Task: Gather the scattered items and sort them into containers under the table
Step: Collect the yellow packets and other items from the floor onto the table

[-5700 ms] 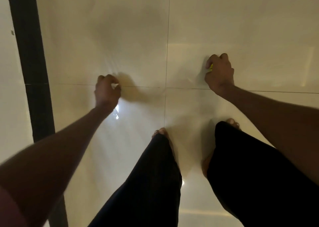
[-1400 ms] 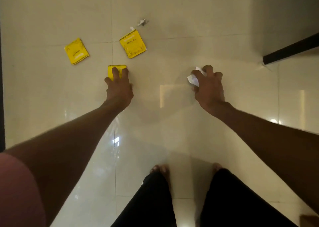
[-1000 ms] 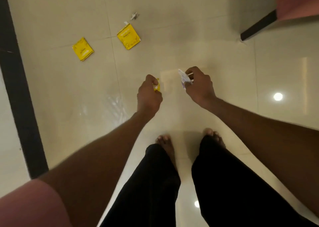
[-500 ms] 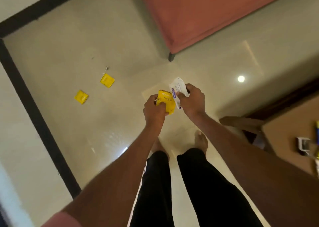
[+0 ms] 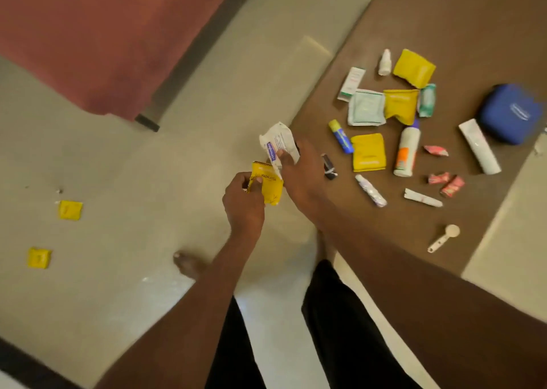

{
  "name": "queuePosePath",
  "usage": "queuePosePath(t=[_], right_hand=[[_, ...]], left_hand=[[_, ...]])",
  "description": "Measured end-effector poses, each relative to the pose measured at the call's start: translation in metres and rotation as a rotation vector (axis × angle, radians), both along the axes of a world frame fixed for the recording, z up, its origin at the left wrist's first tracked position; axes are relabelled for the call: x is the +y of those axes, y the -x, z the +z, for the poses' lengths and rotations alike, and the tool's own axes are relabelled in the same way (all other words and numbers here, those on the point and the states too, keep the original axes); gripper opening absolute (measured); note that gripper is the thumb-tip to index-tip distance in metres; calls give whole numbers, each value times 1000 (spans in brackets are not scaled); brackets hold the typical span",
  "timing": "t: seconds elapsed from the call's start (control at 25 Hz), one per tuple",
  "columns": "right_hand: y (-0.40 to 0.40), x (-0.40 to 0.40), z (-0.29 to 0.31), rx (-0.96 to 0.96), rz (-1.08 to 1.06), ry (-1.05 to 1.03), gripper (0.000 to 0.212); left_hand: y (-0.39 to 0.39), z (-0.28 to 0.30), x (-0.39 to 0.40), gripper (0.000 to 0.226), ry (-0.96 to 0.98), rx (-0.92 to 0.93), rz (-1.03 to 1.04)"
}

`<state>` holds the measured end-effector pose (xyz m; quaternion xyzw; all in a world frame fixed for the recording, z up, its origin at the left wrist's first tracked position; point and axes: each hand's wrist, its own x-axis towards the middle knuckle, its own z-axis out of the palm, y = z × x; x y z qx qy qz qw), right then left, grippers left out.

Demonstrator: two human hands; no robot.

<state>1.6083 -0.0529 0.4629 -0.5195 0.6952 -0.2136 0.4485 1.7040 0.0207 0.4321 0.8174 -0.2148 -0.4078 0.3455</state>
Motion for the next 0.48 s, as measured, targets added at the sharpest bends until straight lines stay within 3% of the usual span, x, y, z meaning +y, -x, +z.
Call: queuePosePath(t=[0.24, 0.36, 0.48], right_hand=[[161, -22, 21, 69, -178, 59, 27], [229, -35, 28, 84, -372, 57, 19], [277, -28, 31, 146, -538, -16, 25]], left_hand=[[142, 17, -56, 11, 54, -73, -224], [198, 22, -86, 18, 36, -168, -404], [246, 20, -92, 17, 44, -172, -632]])
